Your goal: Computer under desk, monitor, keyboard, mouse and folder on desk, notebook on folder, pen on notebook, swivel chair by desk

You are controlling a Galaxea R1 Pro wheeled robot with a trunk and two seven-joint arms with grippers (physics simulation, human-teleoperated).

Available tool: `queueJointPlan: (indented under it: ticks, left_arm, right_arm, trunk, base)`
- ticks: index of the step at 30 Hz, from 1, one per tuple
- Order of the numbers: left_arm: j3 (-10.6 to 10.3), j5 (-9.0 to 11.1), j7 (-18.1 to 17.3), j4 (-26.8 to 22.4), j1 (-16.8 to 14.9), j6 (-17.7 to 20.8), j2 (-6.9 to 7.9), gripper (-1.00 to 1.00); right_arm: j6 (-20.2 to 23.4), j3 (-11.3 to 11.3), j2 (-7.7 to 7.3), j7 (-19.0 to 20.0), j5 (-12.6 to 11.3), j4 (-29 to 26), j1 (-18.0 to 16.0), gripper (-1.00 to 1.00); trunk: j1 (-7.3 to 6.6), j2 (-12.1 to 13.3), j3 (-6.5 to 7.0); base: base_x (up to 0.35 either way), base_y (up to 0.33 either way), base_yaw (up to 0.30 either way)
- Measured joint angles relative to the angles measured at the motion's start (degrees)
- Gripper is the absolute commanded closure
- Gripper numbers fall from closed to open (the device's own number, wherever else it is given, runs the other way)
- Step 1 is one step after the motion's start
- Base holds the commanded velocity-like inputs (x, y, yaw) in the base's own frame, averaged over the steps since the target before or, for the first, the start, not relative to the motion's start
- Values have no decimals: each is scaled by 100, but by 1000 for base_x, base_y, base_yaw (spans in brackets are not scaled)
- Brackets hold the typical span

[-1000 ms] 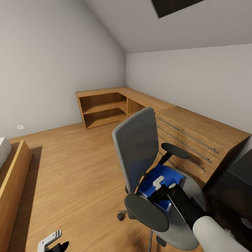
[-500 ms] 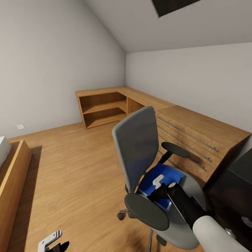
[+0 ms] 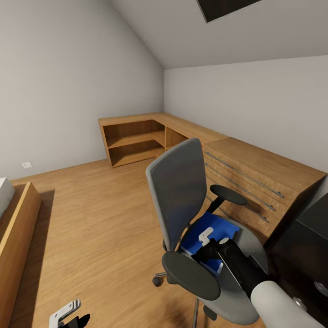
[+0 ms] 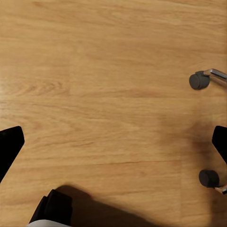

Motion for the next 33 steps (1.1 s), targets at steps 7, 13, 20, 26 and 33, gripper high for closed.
queueJointPlan:
  ticks: [7, 13, 20, 26, 33]
  left_arm:
    - [0, -2, 0, 0, 0, 4, 0, -100]
    - [0, -2, -1, -1, -1, 4, 0, -100]
    - [7, -2, -1, -3, 0, 4, 0, -100]
    - [91, -2, -5, -7, 0, 4, 7, -100]
    - [152, 6, -9, -8, -1, 5, 4, -100]
  right_arm:
    - [4, 2, 1, -23, -25, 1, 1, -100]
    - [12, 4, 3, -52, -61, 1, 2, -100]
    - [-1, 15, 2, -55, -43, 5, 1, -100]
    - [-9, 19, 2, -51, -30, 7, 1, -100]
    - [-21, 20, 2, -60, -21, 1, 1, -100]
  trunk:
    - [0, 0, 0]
    - [0, 0, 0]
    - [0, 0, 0]
    - [0, 0, 0]
    - [1, 0, 0]
  base:
    - [0, 0, 0]
    - [0, 0, 0]
    - [0, 0, 0]
    - [-12, 0, 0]
    - [-77, 0, 0]
